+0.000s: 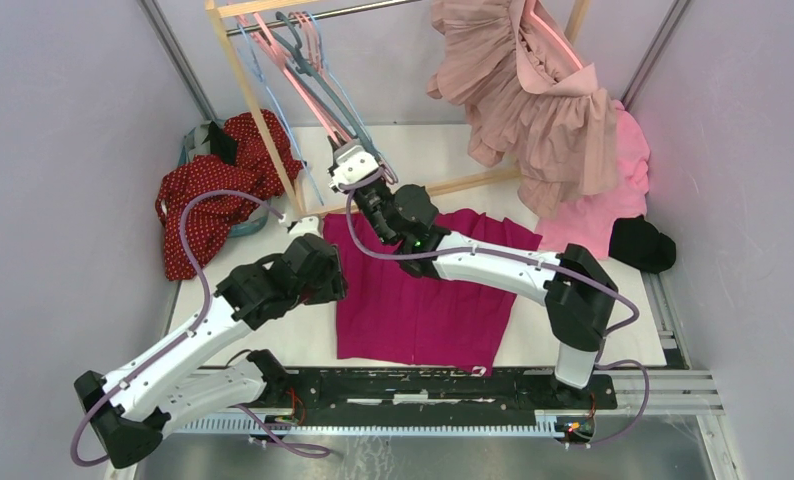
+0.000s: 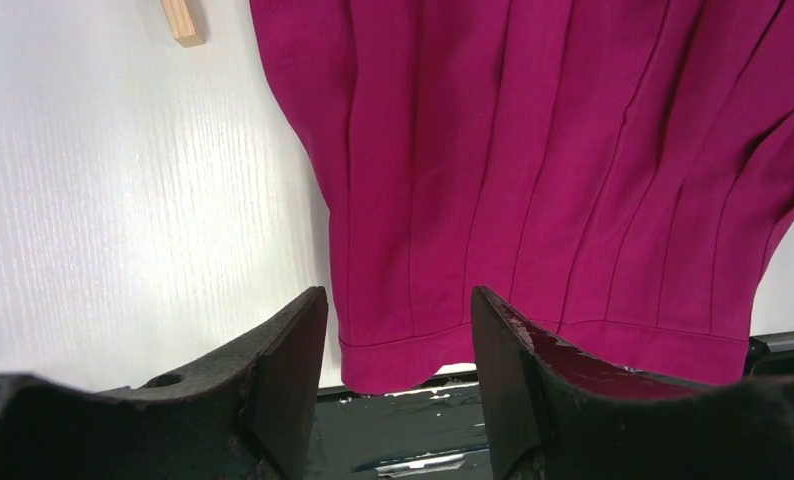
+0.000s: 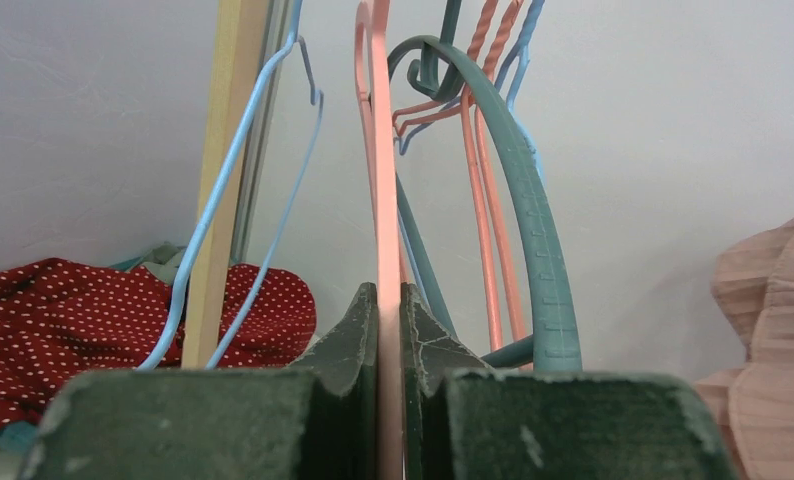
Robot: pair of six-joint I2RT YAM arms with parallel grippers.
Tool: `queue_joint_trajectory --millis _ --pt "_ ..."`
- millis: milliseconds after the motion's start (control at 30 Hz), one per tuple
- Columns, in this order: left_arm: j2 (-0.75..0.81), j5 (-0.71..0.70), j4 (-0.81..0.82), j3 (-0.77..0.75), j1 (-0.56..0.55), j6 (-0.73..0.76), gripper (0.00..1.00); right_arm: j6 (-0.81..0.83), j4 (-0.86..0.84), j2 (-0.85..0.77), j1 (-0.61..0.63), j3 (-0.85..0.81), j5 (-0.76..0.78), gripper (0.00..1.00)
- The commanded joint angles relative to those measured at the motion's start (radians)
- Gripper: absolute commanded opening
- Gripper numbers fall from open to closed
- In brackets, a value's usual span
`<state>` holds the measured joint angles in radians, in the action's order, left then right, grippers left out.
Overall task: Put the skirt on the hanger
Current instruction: Pick up the hanger from the clothesline.
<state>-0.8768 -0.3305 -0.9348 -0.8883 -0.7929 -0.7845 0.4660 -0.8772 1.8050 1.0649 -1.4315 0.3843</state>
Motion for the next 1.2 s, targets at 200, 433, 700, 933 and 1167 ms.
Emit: queue_joint_trajectory --millis 200,433,700,933,1167 --pt "-0.015 0.005 0.048 0.007 0.015 0.05 0.61 0.276 -0.173 0.056 0.018 -0.111 0.003 0.02" --pt "-0.026 0.014 0.061 0.015 0.018 0.048 0.61 0.338 -0.175 0.055 0.012 -0.143 0.002 0.02" --pt "-0.019 0.018 0.068 0.028 0.019 0.045 0.61 0.255 -0.196 -0.045 0.013 -0.003 0.051 0.02" --pt "-0.015 0.043 0.092 0.04 0.021 0.041 0.61 0.045 0.069 -0.259 0.012 0.185 0.109 0.02" --pt "-0.005 0.054 0.106 0.049 0.02 0.034 0.61 -0.138 0.353 -0.507 0.012 0.312 0.113 0.02"
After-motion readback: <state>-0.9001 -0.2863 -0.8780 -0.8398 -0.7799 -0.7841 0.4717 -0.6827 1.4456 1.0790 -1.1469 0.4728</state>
